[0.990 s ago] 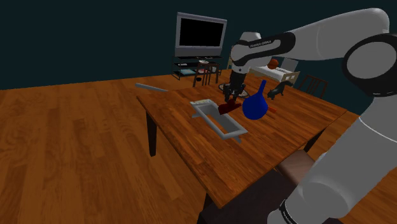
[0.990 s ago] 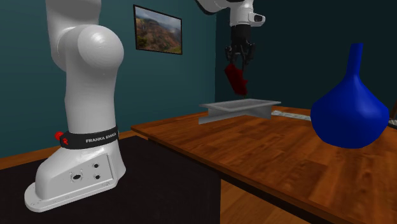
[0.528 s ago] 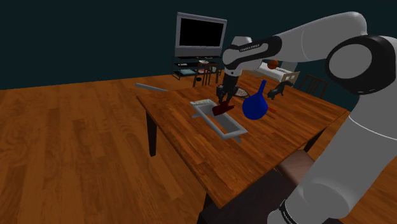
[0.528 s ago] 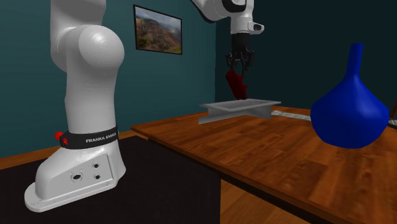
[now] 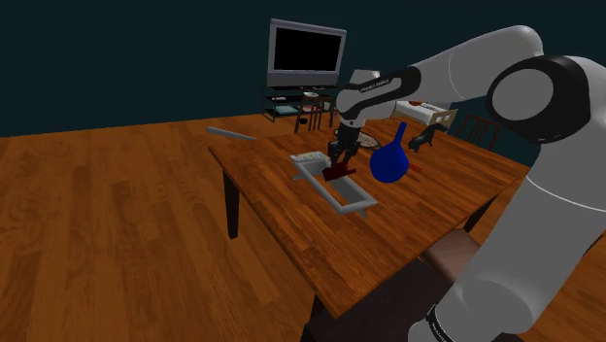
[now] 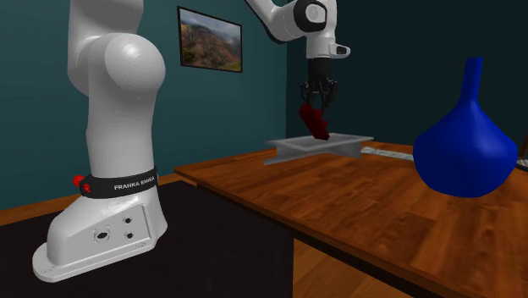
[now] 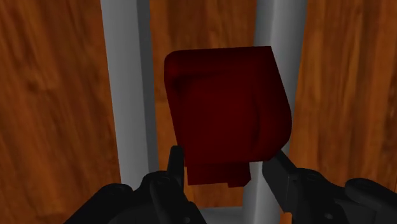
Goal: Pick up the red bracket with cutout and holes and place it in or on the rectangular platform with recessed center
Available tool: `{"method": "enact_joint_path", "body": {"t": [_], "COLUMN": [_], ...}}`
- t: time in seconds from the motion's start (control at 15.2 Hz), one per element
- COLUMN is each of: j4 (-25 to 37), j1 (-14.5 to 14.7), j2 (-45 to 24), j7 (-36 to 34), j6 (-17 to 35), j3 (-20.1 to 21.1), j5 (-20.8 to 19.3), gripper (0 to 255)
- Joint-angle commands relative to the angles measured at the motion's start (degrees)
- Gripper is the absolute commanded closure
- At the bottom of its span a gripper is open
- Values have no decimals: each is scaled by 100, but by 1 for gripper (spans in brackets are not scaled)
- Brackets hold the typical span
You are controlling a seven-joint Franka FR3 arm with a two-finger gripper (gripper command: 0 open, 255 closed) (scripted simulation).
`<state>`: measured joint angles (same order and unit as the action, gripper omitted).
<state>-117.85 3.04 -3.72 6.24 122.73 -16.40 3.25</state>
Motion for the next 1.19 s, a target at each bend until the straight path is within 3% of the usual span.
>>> {"method": "enact_joint_path", "body": {"t": [0.0, 0.73, 0.79, 1.12], "j4": [-97, -220, -244, -220], "j1": [-6, -5, 7, -5], "j2": [-93, -216, -207, -215], "j7": [24, 66, 43, 66], "j6": [159, 399, 414, 399], "j3": [-1, -3, 6, -3], "j5": [29, 83, 77, 83], "gripper": [255, 255, 0, 0]}}
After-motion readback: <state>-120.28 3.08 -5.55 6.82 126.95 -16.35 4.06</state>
